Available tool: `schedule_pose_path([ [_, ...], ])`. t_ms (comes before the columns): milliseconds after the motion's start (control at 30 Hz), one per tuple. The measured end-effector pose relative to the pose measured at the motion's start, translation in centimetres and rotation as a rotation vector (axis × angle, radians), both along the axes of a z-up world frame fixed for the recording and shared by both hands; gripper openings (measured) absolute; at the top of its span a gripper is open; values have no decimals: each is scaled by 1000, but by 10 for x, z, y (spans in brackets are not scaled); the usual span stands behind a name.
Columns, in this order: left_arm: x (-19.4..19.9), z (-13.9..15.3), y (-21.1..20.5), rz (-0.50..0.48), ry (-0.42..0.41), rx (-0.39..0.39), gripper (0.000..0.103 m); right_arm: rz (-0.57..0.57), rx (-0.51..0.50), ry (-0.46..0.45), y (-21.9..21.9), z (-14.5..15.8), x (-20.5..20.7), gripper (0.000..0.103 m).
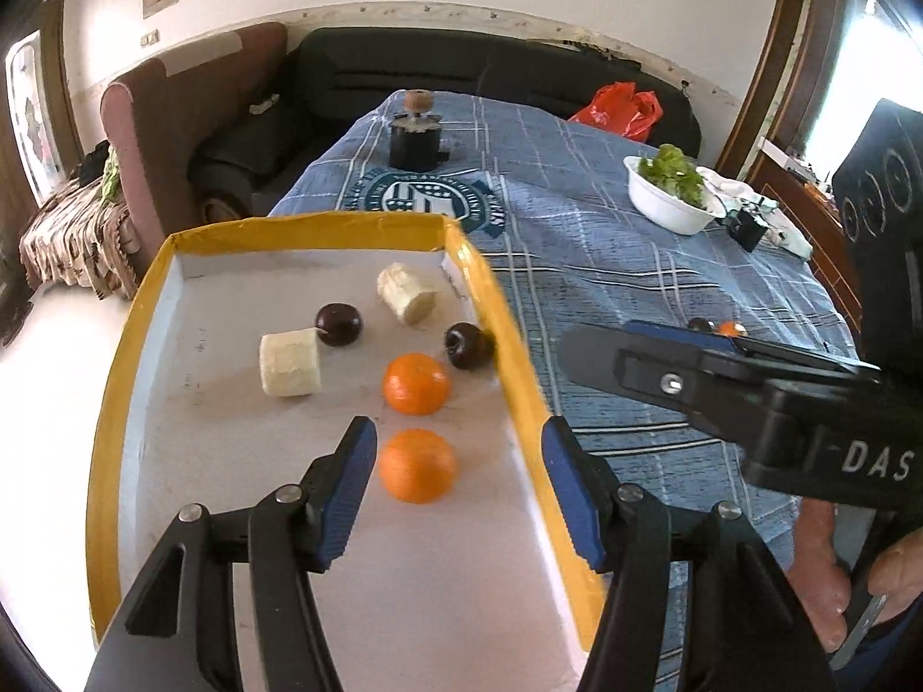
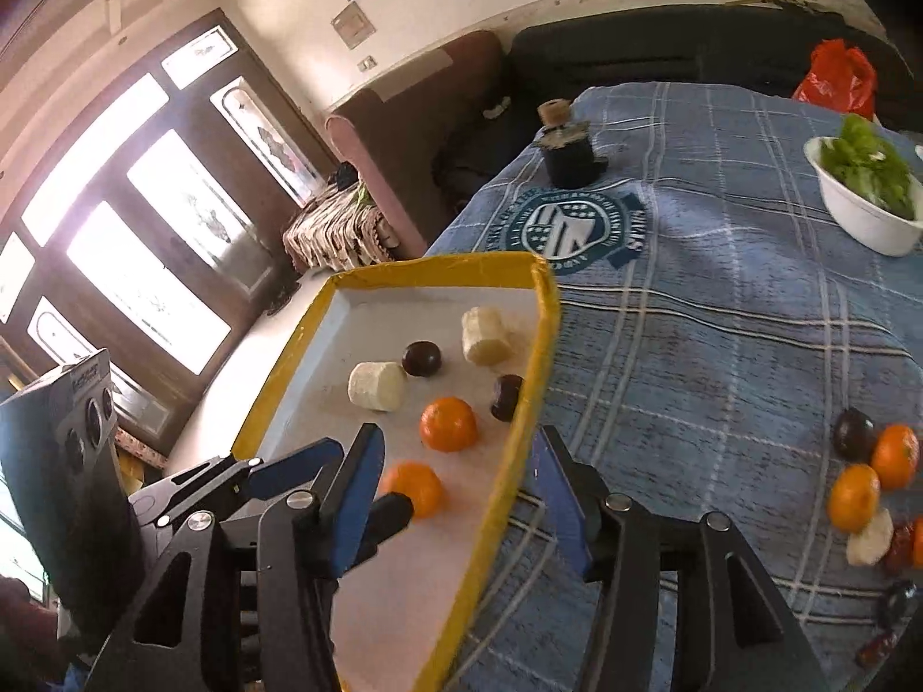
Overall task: Organize fruits
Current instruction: 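Move both open tools back to the fruit cluster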
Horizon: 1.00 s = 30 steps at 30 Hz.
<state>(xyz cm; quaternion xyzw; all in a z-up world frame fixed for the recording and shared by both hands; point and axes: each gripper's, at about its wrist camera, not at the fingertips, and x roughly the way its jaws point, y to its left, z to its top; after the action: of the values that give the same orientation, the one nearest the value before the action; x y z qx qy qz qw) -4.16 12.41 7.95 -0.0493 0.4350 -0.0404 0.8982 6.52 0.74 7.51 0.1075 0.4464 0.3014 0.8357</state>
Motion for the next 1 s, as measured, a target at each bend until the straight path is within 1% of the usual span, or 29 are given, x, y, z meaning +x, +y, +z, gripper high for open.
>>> schedule_pose_path([
  [233, -10, 9, -23, -34, -23, -8, 59, -37, 2, -10, -50, 4, -26, 60],
  [367, -16, 13, -46, -82, -36, -12, 59, -67, 3, -13, -86, 5, -42, 60],
  [467, -20, 16, -67, -125, -47, -10, 59, -116, -6, -17, -122, 3, -56, 60],
  [633, -22, 12, -103, -197, -45, -20, 60, -230, 34, -3, -183, -5, -66, 60],
  [700, -18, 7, -119, -223, -32, -28, 60, -267, 53, -3, -204, -10, -68, 60],
  [800, -12, -2, -140, -247, -10, -27, 61, -342, 56, 3, -229, -21, -69, 60],
  [867, -5, -7, -153, -250, -4, -18, 60, -374, 85, 31, -244, -33, -66, 60],
  [1000, 20, -13, -172, -229, 8, 11, 60, -391, 149, 64, -258, -44, -60, 60],
])
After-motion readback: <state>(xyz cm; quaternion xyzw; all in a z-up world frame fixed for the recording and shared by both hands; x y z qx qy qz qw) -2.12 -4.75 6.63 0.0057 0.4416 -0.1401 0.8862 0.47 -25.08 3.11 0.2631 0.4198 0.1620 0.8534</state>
